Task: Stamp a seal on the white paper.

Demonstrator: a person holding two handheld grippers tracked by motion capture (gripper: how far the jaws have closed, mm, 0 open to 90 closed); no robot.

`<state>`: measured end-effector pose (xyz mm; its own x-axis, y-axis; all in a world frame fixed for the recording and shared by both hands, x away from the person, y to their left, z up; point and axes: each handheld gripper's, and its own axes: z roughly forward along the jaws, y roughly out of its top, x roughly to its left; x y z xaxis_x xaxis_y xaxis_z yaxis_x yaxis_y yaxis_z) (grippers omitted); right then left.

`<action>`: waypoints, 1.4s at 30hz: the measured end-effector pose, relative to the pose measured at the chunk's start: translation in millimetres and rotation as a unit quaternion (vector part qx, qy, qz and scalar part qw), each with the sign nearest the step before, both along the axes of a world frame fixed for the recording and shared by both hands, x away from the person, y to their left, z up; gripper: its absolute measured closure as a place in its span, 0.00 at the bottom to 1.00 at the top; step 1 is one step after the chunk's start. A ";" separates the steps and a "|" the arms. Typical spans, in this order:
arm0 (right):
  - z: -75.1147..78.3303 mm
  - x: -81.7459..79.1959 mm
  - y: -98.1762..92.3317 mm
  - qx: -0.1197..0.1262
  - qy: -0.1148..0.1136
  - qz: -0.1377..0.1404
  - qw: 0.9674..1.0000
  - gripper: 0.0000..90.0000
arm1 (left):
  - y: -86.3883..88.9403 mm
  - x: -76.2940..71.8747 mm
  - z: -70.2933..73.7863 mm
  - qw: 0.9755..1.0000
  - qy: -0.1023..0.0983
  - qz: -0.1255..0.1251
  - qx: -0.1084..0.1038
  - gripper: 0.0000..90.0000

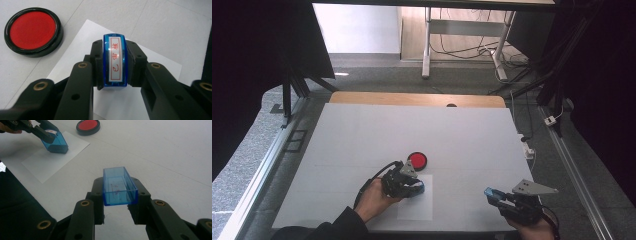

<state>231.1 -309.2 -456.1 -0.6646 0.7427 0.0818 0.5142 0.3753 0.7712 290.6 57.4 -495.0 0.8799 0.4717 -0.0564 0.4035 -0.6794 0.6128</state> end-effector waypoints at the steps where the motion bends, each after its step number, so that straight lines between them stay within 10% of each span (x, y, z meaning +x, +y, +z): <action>1: 0.1 -0.2 -0.1 0.001 -0.001 0.001 1.000 0.76 | -0.2 0.0 0.1 1.000 0.001 0.001 0.001 0.79; 10: 0.1 -0.4 -0.1 0.001 -0.001 0.002 1.000 0.76 | 8.7 11.7 -3.7 0.998 0.050 0.014 -0.039 0.79; 20: -0.1 -0.3 0.6 0.000 -0.001 0.005 1.000 0.76 | 3.2 2.3 -2.9 1.000 0.015 0.010 -0.018 0.79; 31: 0.0 -0.4 1.1 -0.003 0.001 0.007 1.000 0.76 | 10.9 11.9 -6.3 0.997 0.051 0.015 -0.049 0.79; 38: -0.1 -0.3 1.4 -0.005 0.000 0.008 1.000 0.76 | 4.9 4.5 -4.4 0.999 0.023 0.011 -0.027 0.79; 42: -0.1 -0.4 1.6 -0.005 -0.001 0.008 1.000 0.76 | 12.4 13.1 -7.8 0.997 0.054 0.015 -0.057 0.79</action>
<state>230.7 -307.6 -456.2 -0.6768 0.7326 0.0731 0.5071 0.3919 0.7677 303.7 69.8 -502.8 0.8516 0.4823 -0.2052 0.4905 -0.5954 0.6363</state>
